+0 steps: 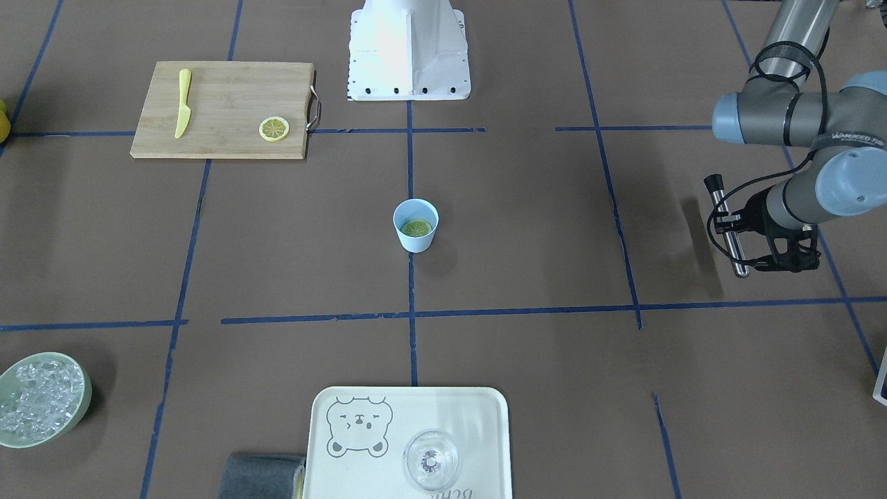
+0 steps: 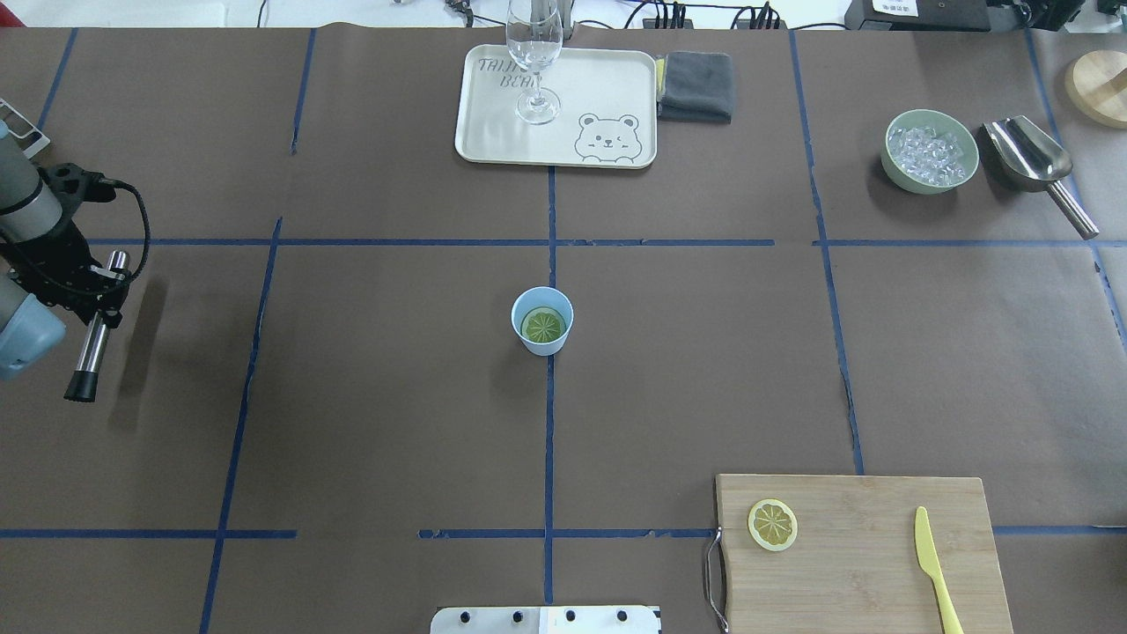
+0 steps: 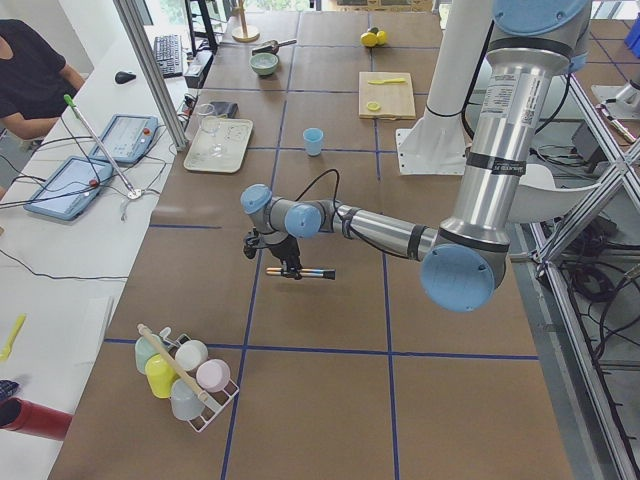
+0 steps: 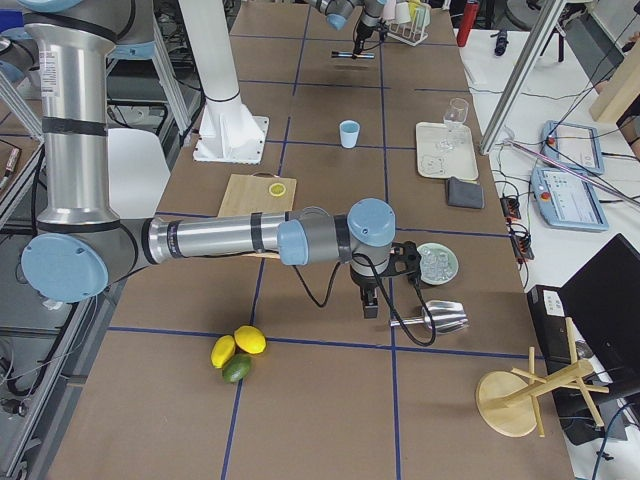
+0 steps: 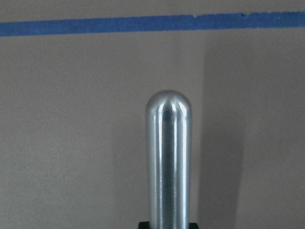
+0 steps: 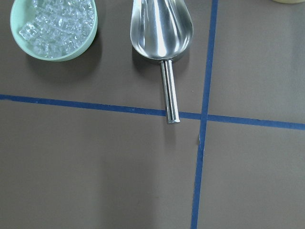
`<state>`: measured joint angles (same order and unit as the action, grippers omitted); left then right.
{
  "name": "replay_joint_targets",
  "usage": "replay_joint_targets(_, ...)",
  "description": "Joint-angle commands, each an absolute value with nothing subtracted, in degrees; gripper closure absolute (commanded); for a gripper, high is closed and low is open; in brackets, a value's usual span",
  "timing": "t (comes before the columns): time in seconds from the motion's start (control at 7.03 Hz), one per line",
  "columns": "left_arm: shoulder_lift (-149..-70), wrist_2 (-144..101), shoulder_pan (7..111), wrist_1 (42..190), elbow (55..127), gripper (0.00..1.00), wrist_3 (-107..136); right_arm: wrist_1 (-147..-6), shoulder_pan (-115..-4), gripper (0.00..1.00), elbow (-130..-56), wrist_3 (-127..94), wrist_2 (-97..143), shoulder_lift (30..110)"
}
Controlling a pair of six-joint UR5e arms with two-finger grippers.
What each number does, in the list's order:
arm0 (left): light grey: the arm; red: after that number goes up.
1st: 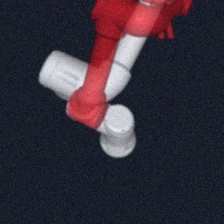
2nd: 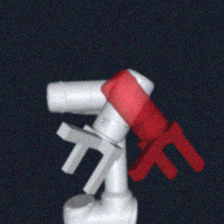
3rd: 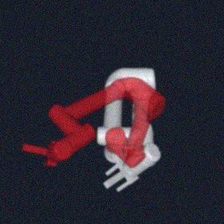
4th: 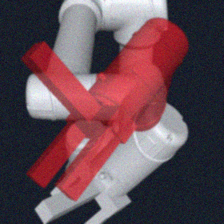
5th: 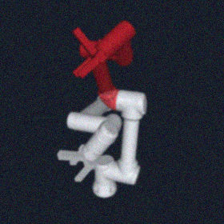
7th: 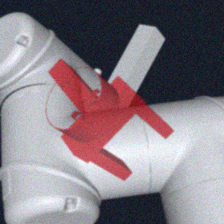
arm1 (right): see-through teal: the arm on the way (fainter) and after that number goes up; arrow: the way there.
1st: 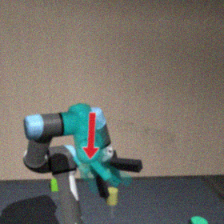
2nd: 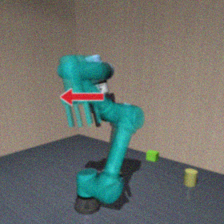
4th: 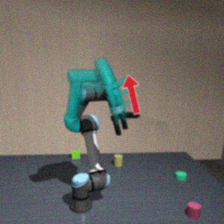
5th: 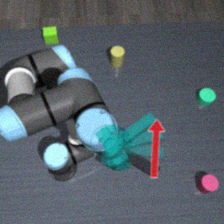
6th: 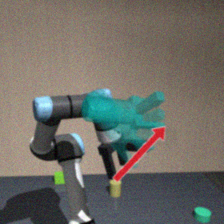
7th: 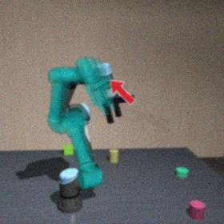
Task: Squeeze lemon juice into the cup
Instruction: 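Lower the steel rod onto the table and open the left gripper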
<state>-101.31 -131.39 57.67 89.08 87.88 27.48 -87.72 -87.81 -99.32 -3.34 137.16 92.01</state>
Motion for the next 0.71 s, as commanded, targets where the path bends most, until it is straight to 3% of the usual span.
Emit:
replay_joint_targets(0.0, -101.25, -131.48, 57.04, 90.35, 87.1, 1.0, 27.6, -87.71, -88.07, 0.0, -99.32, -3.34, 137.2, 92.02)
replay_joint_targets(0.57, -101.51, -132.53, 56.26, 90.35, 87.63, 1.0, 28.21, -87.71, -88.07, 0.0, -99.32, -3.34, 137.2, 92.02)
